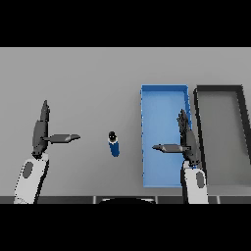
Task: Pick up the blue pipe and place it into the blue bin.
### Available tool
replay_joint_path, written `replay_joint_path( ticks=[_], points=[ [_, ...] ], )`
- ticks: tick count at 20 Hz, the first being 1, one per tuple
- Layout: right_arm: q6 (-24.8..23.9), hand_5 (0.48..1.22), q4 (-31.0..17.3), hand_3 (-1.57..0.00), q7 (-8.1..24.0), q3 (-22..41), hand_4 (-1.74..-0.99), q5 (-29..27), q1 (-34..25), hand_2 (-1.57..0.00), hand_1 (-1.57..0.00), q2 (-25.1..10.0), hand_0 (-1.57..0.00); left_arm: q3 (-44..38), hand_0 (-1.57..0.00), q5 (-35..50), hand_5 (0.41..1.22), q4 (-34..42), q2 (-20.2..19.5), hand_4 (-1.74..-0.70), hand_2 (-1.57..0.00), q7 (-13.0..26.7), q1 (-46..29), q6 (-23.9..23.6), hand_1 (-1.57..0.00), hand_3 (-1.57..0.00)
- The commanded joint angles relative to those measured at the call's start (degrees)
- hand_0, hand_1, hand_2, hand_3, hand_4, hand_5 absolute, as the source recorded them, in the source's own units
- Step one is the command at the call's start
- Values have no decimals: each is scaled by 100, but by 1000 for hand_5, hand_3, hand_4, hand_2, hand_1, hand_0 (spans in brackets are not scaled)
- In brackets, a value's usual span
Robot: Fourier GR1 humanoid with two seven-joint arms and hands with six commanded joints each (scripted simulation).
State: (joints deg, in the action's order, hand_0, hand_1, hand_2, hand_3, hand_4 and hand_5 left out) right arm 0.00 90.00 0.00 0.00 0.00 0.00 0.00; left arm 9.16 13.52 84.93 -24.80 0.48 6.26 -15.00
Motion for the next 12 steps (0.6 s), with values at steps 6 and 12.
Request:
replay_joint_path(
  ticks=[6, 12],
  points=[
    [80, 603, 113, 1, -48, -66, -1222, -92, 142, 1, 1, -123, 1, 150, 1, -121, 586, 236, 83, -1006, 1, -48, -153, -121, 1, 1],
    [512, 599, 770, 1, -490, 442, -1231, 565, 727, 1, 1, -777, 1, 521, 1, -237, 587, 364, -855, -1007, 1, -702, -494, 1242, 1, 1]
  ],
)
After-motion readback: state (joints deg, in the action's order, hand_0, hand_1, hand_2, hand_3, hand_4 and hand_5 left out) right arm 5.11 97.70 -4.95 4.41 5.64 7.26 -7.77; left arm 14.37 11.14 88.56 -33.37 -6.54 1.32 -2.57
